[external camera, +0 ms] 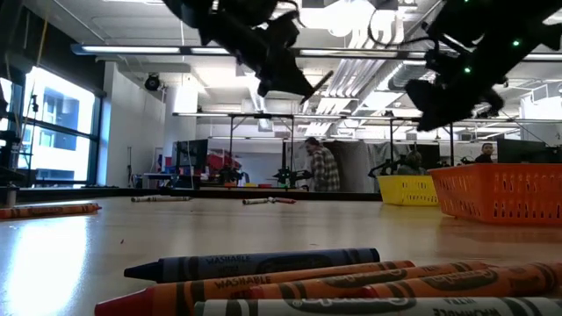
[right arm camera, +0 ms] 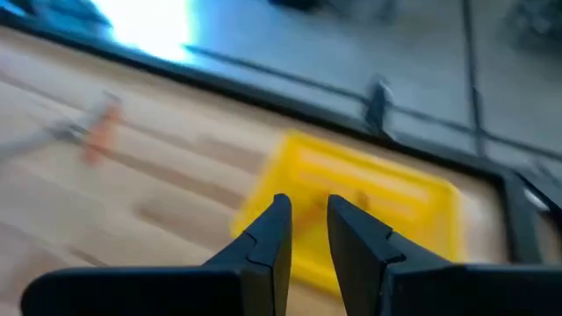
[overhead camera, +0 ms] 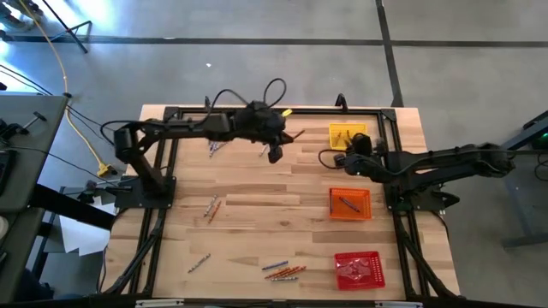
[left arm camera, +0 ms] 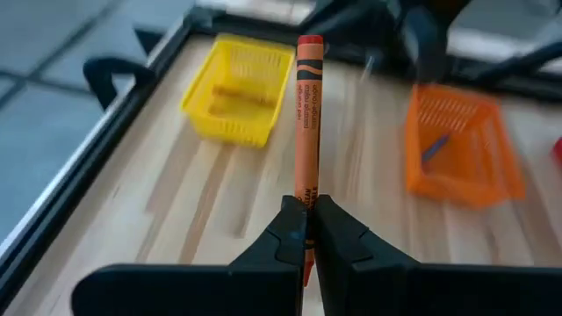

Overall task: Sort crayons
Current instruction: Put the orange crayon into the yellow bin

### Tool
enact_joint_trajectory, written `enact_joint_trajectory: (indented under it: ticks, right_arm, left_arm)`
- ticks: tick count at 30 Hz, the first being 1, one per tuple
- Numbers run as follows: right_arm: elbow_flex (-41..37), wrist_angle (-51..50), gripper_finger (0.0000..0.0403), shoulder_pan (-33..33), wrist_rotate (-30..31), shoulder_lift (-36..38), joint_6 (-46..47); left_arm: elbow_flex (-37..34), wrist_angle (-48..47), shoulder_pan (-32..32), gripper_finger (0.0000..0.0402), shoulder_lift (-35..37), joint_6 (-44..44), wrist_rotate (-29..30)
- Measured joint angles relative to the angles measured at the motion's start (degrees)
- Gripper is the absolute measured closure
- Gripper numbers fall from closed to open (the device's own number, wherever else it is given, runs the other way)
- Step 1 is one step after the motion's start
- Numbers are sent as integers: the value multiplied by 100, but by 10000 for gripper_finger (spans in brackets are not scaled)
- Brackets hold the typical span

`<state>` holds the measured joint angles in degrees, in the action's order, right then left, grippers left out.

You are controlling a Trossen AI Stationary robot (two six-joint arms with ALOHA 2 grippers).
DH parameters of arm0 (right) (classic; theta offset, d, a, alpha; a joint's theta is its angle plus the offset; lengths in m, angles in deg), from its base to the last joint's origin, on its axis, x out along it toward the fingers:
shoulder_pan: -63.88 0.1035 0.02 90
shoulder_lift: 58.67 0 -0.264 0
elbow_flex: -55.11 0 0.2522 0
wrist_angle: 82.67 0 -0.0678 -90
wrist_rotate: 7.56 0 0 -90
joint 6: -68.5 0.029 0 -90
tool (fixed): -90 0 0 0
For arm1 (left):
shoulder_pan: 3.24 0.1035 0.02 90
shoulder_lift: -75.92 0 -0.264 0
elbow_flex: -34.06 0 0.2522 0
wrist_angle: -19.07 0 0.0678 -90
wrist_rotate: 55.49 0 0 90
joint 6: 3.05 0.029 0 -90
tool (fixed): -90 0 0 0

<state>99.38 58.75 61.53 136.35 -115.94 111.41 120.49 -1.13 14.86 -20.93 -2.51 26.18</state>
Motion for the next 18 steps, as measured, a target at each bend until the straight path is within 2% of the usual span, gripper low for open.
enact_joint_trajectory:
  ticks: [5, 9, 14, 18]
  right_arm:
    - [-188, 2678, 333, 51, -244, -9, -1985]
    - [-377, 4558, 333, 89, -891, -10, -3251]
    - [-456, 5531, 333, 45, -1828, -23, -3371]
    - [-456, 6163, 333, 81, -2171, -282, -3267]
  left_arm:
    - [-1216, 2195, -151, 401, 435, -505, 29]
    - [-1828, 3424, -284, 401, 576, -591, 54]
    - [-2009, 3759, -481, 401, 573, -509, 325]
    - [-2014, 3912, -687, 401, 572, -256, 638]
